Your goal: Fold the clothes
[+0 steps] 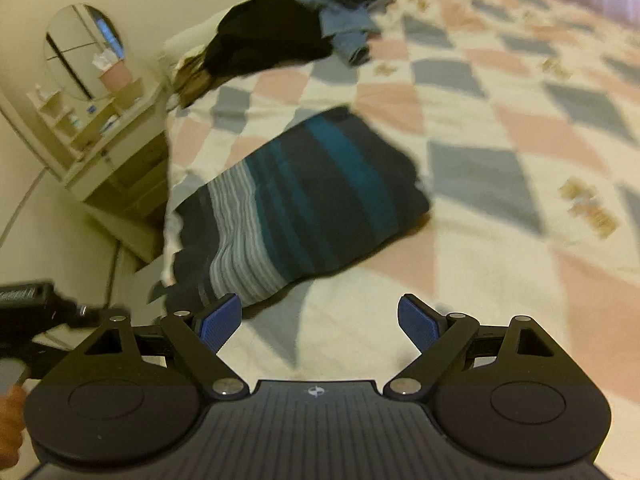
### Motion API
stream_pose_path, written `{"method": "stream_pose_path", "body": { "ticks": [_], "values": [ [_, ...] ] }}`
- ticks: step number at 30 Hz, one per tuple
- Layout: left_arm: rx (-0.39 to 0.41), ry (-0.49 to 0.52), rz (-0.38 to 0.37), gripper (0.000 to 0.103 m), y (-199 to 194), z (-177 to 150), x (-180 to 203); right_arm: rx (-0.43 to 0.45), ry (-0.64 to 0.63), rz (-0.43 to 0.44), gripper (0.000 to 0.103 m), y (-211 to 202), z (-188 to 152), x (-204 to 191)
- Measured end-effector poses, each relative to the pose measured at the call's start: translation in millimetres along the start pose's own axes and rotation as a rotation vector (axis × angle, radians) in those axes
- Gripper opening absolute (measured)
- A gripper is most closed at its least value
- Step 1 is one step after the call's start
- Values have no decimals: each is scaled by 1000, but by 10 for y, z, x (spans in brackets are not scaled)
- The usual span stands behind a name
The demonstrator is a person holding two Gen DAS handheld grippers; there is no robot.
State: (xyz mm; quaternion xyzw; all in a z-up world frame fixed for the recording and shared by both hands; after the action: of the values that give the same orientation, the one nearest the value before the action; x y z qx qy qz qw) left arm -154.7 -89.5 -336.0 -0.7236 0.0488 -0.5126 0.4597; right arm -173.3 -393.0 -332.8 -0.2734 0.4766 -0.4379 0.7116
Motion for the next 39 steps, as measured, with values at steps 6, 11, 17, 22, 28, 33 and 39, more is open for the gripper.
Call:
{"method": "stream_pose_path", "body": {
  "ticks": [6,11,17,22,28,33,39],
  "values": [
    [22,-184,-160,59,105,421,-271,-137,312,330,82,792,-140,-124],
    [46,-264,-203,60,271,764,-403,-121,750,524,83,1436,-214,-107],
    [26,-294,-171,62,472,1037,-563,-99,875,583,41,1916,-192,-289],
    [-6,-282,-199,72,572,1044,-567,-115,916,665,25,1888,-159,-297],
    [-15,-262,-250,75,797,1092,-499,-121,926,695,25,1829,-110,-284],
    [-34,-306,-285,75,852,1026,-549,-73,970,798,25,1713,0,-278],
    [-9,-371,-394,76,890,1062,-515,-76,1017,857,25,1684,13,-224]
  ]
}}
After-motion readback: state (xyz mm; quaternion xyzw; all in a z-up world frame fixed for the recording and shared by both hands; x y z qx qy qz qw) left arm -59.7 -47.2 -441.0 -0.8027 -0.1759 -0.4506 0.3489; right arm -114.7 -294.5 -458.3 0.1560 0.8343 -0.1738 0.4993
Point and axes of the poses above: each gripper's, at about its wrist camera, not at the fingertips, and y roughly the way its jaws point, x to its right, z to its top, the point moved 5 cm from there along y, roughly the way its jaws point, and after that the axes turned 10 degrees about -x, right-handed, at the moved point
